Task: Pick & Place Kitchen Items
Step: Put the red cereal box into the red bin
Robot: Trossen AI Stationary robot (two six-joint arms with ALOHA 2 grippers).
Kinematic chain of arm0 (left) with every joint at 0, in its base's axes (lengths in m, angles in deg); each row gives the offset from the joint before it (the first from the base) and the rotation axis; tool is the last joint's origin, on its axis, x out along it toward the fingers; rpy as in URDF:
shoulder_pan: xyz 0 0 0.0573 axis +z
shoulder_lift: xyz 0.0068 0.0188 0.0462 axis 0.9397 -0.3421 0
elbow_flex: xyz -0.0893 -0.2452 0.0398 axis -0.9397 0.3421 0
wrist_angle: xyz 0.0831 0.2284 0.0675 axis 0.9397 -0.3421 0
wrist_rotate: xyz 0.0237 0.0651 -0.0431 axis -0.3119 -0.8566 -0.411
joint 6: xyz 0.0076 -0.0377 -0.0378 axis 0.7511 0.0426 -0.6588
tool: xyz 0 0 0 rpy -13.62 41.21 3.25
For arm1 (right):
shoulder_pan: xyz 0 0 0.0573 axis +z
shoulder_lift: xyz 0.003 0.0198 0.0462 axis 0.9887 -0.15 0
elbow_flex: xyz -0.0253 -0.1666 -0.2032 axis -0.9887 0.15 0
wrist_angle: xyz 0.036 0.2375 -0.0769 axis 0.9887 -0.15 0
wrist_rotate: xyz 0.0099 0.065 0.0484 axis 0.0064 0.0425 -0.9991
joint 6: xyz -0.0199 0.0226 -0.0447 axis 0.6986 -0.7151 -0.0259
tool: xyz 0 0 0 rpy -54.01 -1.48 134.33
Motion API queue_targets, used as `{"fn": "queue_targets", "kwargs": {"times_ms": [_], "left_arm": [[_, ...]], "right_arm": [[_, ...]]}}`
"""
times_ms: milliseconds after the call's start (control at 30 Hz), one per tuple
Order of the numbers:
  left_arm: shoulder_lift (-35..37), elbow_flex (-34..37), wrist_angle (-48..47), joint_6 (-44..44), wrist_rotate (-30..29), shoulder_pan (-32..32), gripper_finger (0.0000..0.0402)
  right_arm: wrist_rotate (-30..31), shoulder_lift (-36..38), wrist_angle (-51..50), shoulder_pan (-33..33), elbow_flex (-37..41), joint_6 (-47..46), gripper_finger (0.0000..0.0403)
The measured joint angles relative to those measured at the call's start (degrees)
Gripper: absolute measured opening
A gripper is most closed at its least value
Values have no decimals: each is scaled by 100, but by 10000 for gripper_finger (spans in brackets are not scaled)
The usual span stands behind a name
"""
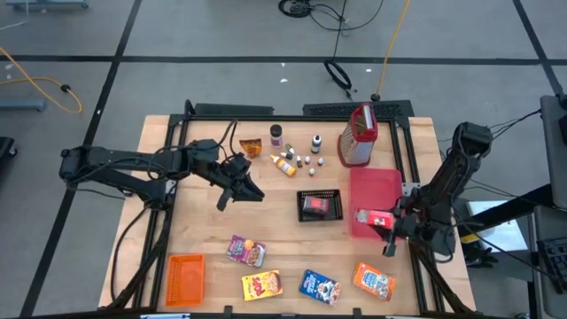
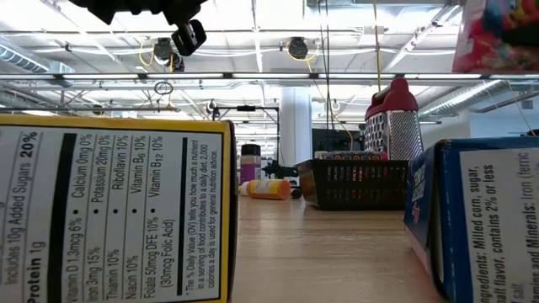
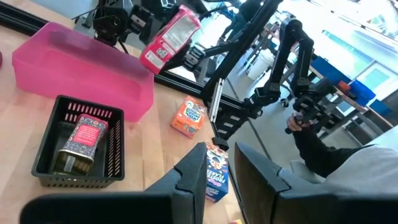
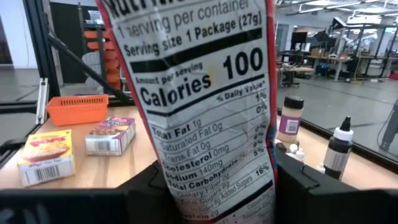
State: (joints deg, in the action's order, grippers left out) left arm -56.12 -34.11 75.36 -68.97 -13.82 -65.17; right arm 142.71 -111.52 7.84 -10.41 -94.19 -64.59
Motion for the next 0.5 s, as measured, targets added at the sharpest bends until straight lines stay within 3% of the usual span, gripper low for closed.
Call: {"fn": "queue_targets", "kwargs": {"times_ms": [500], "left_arm": [[0, 0, -77, 55, -4, -3, 81]], "right_arm": [[-192, -107, -48, 304, 362, -892, 145]]}}
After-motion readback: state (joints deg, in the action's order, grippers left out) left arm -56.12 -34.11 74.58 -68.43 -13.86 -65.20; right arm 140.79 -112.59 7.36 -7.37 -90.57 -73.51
